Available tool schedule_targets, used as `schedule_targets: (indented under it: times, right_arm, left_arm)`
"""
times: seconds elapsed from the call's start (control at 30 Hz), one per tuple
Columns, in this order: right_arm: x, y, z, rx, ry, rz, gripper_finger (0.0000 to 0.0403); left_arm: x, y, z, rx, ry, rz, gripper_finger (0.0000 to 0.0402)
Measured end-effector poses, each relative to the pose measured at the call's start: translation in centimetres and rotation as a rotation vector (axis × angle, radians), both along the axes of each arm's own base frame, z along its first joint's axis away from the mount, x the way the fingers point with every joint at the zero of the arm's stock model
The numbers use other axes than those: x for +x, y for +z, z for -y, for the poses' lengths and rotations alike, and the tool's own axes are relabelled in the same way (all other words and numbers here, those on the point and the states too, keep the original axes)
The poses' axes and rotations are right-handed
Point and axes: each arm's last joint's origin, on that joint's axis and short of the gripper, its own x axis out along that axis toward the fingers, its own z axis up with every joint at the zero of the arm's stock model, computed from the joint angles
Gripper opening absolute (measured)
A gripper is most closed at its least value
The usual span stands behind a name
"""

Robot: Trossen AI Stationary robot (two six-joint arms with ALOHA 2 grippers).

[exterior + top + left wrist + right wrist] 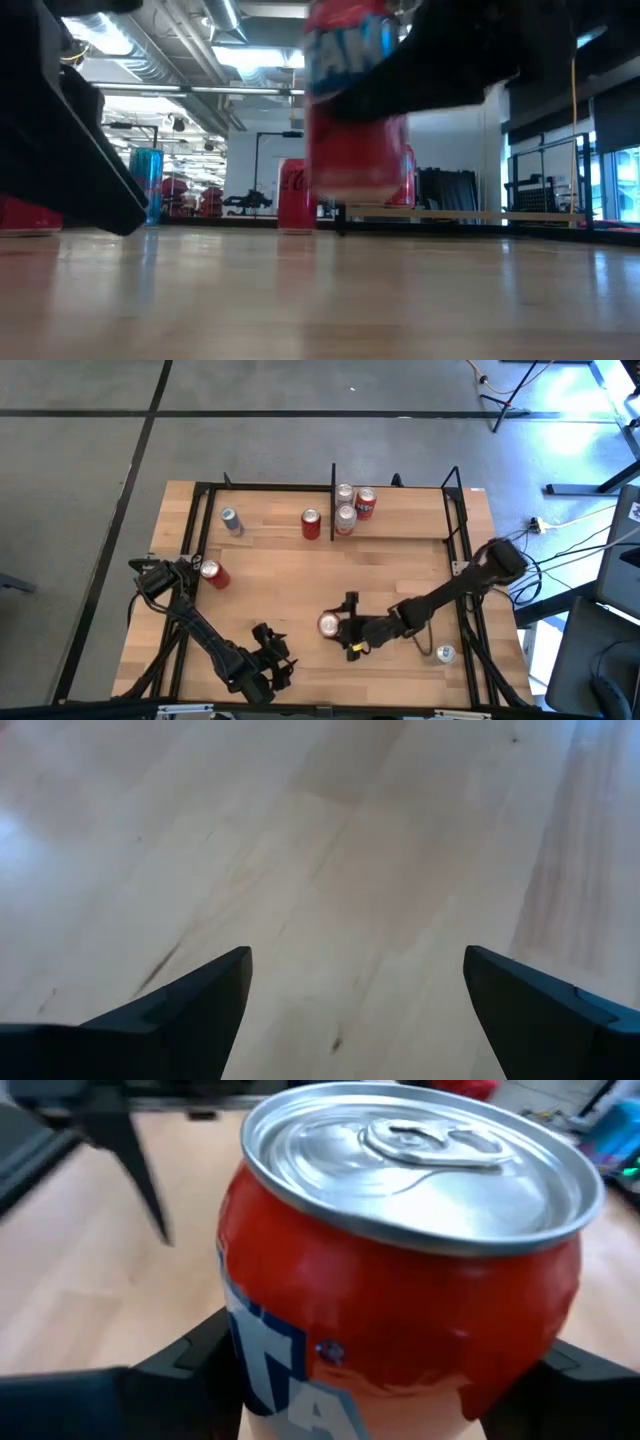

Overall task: Place canned beverage on shelf
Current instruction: Put the red soda can on the shelf aligned with the other red soda can

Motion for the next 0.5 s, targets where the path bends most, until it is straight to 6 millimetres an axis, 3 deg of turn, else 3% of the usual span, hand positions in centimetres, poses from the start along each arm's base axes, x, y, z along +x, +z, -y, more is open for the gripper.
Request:
schedule_targets:
  times: [0.23, 0.5]
  right_arm:
    - [-4.0, 3.9, 5.9, -0.031, -0.133, 0.019, 0.0266]
    - [-8.2, 5.2, 14.2, 0.096, -0.191, 0.049, 0.0266]
  left_arm:
    - [0.2, 0.1, 0.1, 0.018, -0.043, -0.035, 0.0347]
    - [0.8, 1.1, -1.4, 0.048, -0.098, -0.09, 0.0342]
